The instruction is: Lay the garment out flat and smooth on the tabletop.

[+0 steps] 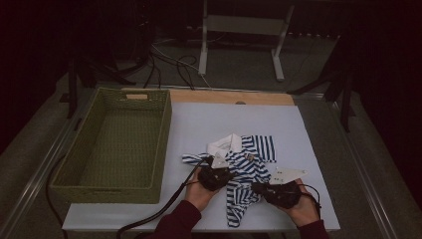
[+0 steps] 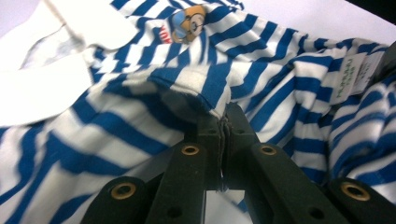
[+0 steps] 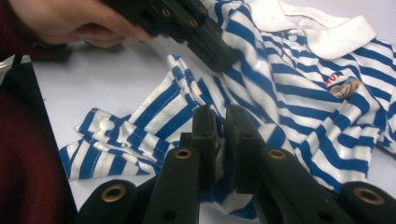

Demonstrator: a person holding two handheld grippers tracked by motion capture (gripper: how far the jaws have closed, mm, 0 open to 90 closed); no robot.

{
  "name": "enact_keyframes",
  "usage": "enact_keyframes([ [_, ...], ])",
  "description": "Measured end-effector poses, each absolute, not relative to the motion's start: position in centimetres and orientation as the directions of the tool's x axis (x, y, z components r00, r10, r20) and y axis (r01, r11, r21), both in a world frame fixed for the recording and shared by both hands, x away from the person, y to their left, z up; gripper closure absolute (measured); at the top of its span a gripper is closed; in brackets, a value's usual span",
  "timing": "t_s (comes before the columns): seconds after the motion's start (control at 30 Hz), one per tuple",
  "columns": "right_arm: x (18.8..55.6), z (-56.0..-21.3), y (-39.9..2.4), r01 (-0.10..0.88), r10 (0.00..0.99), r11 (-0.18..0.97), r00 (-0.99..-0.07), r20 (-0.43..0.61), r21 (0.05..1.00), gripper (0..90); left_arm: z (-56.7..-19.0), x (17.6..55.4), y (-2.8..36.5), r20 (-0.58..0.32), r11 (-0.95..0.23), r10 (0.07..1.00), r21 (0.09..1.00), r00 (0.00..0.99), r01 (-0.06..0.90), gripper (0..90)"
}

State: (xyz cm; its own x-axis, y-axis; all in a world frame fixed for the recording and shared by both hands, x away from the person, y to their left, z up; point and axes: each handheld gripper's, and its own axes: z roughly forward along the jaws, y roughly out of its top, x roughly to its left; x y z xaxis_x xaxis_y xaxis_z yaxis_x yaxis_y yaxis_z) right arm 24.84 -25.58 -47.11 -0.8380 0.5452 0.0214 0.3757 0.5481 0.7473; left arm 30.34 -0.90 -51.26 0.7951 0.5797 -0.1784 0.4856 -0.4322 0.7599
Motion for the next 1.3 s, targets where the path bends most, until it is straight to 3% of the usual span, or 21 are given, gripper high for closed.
enact_keyframes([
  [0.47, 24.2, -47.6, -28.0, 0.419, 0.592, 0.534, -0.805, 0.028, 0.734, 84.3, -51.2, 30.7, 4.3, -0.189, -0.380, 0.661, 0.751, 0.726, 0.541, 88.3],
  [0.8, 24.2, -48.0, -27.9, 0.426, 0.583, 0.548, -0.812, 0.036, 0.720, 83.5, -51.6, 30.7, 4.6, -0.194, -0.380, 0.668, 0.741, 0.718, 0.554, 87.4],
  [0.87, 24.1, -47.9, -27.8, 0.424, 0.575, 0.548, -0.817, 0.044, 0.721, 76.6, -51.7, 30.6, 4.8, -0.204, -0.374, 0.664, 0.742, 0.720, 0.556, 84.6],
  [1.0, 24.0, -47.3, -27.7, 0.408, 0.571, 0.521, -0.819, 0.049, 0.750, 59.9, -51.5, 30.2, 5.1, -0.232, -0.350, 0.657, 0.749, 0.717, 0.563, 70.6],
  [1.13, 24.2, -46.7, -27.2, 0.386, 0.572, 0.482, -0.819, 0.051, 0.787, 53.9, -51.3, 29.7, 5.2, -0.243, -0.336, 0.650, 0.758, 0.720, 0.559, 65.5],
  [1.3, 24.8, -46.6, -25.8, 0.402, 0.574, 0.485, -0.816, 0.064, 0.777, 55.2, -50.9, 29.0, 5.0, -0.249, -0.332, 0.632, 0.769, 0.734, 0.547, 64.5],
])
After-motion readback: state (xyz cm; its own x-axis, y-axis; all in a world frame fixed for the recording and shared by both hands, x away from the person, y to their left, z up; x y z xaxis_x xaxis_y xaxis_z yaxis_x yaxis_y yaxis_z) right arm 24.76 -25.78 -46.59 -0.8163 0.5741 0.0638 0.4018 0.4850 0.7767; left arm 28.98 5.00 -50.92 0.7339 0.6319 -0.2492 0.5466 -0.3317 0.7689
